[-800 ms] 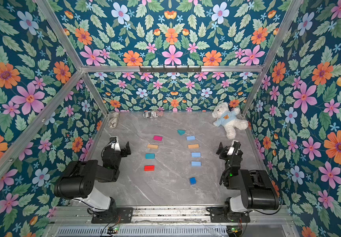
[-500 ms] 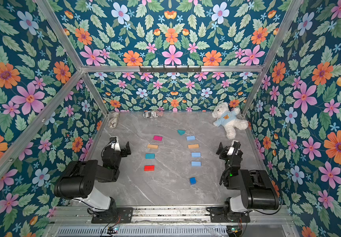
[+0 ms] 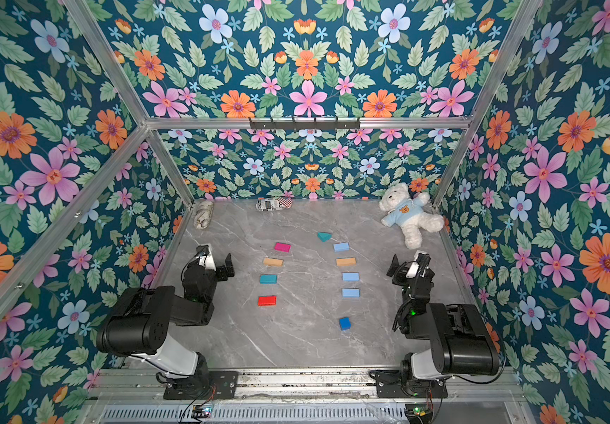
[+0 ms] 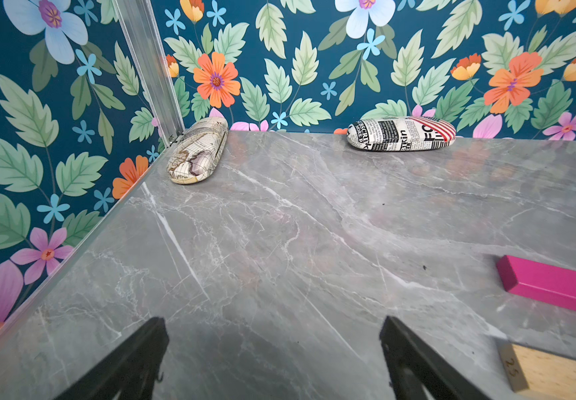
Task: Assemble a heart with building blocks
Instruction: Adjust the building block at the center of the board.
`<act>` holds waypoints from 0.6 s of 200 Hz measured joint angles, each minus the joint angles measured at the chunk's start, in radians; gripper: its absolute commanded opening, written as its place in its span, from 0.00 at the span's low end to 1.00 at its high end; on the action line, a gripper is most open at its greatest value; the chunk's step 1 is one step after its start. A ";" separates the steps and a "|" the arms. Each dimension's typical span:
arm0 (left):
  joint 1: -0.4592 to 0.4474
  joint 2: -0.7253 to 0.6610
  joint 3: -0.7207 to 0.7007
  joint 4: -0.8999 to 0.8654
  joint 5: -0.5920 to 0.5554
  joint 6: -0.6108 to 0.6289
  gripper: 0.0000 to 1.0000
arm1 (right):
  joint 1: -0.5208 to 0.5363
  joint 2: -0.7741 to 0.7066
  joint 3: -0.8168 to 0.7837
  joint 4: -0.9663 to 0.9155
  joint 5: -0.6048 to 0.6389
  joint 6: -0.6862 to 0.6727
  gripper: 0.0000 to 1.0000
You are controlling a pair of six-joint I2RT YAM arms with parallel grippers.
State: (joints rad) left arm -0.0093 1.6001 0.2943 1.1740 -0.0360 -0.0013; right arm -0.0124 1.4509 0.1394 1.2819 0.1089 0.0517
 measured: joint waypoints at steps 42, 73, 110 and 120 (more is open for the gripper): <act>0.008 0.000 0.010 -0.007 0.007 0.000 1.00 | 0.000 0.000 0.002 0.000 0.000 0.000 0.99; -0.004 -0.047 0.037 -0.086 -0.024 0.000 1.00 | 0.081 -0.132 0.095 -0.188 0.082 -0.023 0.99; -0.031 -0.171 0.373 -0.492 -0.097 -0.075 1.00 | 0.105 -0.206 0.565 -0.626 0.097 0.084 0.99; -0.032 -0.162 0.455 -0.610 -0.100 -0.106 1.00 | 0.108 -0.127 0.744 -0.776 0.053 0.118 0.99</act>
State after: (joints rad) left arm -0.0414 1.4380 0.7498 0.5640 -0.1360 -0.1078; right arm 0.0959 1.3243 0.8833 0.5064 0.1619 0.1699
